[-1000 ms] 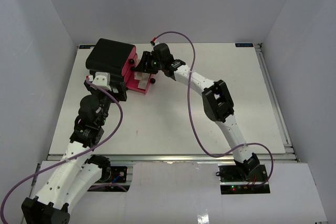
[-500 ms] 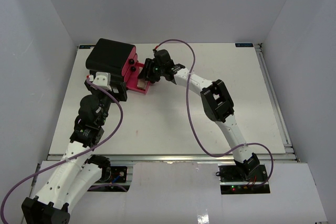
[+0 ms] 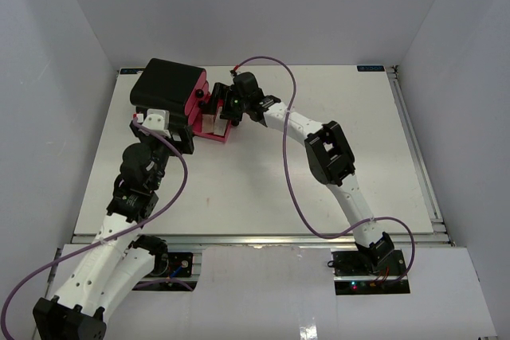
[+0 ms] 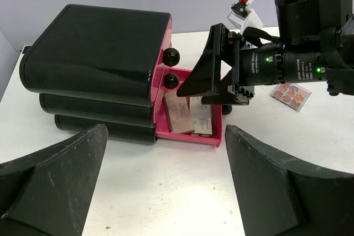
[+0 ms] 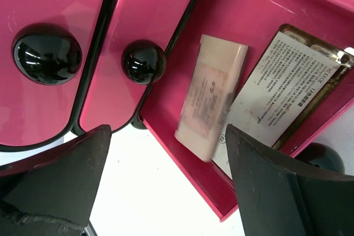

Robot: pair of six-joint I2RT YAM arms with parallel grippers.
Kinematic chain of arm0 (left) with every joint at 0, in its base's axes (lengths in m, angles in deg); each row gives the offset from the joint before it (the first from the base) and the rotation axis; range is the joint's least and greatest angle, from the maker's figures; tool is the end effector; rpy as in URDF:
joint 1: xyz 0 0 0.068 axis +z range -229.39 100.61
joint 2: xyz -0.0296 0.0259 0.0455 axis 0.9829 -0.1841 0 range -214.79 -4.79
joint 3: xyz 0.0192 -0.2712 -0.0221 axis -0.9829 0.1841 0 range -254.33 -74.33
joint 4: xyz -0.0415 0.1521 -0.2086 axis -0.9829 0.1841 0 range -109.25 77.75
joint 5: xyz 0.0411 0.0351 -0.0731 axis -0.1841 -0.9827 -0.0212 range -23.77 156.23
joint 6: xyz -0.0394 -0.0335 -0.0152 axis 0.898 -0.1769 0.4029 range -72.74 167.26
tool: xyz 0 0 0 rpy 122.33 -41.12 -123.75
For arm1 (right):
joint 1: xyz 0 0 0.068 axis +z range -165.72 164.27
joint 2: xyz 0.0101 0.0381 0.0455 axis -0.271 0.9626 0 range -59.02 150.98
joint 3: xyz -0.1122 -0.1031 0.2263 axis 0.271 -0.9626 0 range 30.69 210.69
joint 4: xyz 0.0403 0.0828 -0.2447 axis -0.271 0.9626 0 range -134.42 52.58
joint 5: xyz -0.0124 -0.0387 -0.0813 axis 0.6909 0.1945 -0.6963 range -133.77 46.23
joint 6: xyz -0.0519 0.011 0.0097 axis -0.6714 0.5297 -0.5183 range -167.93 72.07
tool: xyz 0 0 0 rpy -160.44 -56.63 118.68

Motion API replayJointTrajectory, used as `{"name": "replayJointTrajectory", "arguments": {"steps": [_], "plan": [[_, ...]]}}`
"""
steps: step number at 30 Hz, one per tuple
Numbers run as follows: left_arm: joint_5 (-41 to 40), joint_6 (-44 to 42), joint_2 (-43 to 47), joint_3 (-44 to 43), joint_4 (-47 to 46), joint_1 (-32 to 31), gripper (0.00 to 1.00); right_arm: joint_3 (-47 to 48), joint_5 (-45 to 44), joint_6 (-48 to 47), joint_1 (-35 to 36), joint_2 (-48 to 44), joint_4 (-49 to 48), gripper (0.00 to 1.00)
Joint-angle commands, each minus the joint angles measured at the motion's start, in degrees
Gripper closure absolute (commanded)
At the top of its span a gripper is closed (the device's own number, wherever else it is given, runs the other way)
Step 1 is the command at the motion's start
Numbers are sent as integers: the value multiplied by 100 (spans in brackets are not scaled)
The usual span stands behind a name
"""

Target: Organize the makeup

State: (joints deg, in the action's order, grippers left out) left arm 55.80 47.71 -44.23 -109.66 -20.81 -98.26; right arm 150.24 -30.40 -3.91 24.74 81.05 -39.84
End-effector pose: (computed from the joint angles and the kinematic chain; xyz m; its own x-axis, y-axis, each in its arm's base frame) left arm 0.1664 -0.0502 0.3186 -0.0431 0.0067 -0.9990 0.1464 0.9892 0.0003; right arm 0.4293 0.3770 0.2072 -0.7816 0.2220 -0.5830 -0.3443 0.6258 0.6999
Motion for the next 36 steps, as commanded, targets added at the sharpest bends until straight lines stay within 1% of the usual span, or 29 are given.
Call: {"name": "replayJointTrajectory", "arguments": {"steps": [1, 6, 8, 10, 11, 15, 16, 17, 18, 19, 20, 21, 22, 24, 27, 28, 29, 31, 32, 34, 36], "plan": [[133, -18, -24, 17, -46, 15, 2, 218, 154, -6, -39, -162, -223, 10], [311, -18, -42, 24, -75, 24, 2, 167, 335, -238, -56, -458, -265, 10], [563, -10, -83, 86, -177, 24, 2, 41, 420, -423, -123, -711, -271, 10], [838, 47, -154, 194, -355, 24, 2, -103, 484, -820, -217, -1043, -256, 10], [933, 93, -188, 215, -396, 24, 2, -269, 518, -1200, -258, -1284, -263, 10], [1948, 429, -566, 162, -582, 24, 2, -1291, 726, -2958, -613, -2203, -292, 10], [2178, 556, -710, 123, -648, 24, 3, -1679, 896, -3389, -768, -2602, -418, 10], [2415, 701, -894, 62, -719, 24, 6, -2113, 1368, -3668, -1063, -2892, -622, 10], [2659, 859, -1108, -17, -792, 24, 10, -2580, 2073, -3829, -1466, -3097, -885, 10], [2959, 1065, -1414, -179, -793, 24, 12, -2914, 2571, -3830, -1663, -3155, -993, 10], [3185, 1239, -1692, -329, -793, 24, 16, -3114, 3388, -3702, -2031, -3208, -1087, 10], [3356, 1398, -1953, -484, -793, 10, 18, -3203, 3860, -3604, -2251, -3231, -1125, 10], [3454, 1602, -2291, -693, -765, -47, 19, -3339, 3896, -3784, -2414, -3344, -905, 10], [3476, 2014, -3121, -1224, -633, -268, 23, -3797, 3926, -4422, -2954, -3817, -214, 9], [3169, 2081, -4316, -2508, -275, -1019, 21, -4721, 3545, -5059, -3309, -4704, 3, 9], [3105, 2022, -4769, -2957, -73, -1169, 21, -4983, 3465, -5108, -3416, -5093, 30, 10], [3102, 1985, -5187, -3374, 242, -1268, 19, -5204, 3441, -5122, -3582, -5370, 48, 10], [3231, 1958, -6227, -4319, 621, -1333, 2, -5698, 3600, -5087, -3968, -5806, 11, 10], [3261, 1952, -6660, -4541, 774, -1344, 2, -5900, 3812, -5080, -4069, -5908, -42, 10], [3208, 1992, -7342, -5477, 986, -1374, 2, -6149, 4405, -5055, -4655, -6265, -121, 10], [2968, 1872, -8055, -6090, 1133, -1472, 2, -6296, 4659, -4900, -4981, -6388, -223, 10]]}}
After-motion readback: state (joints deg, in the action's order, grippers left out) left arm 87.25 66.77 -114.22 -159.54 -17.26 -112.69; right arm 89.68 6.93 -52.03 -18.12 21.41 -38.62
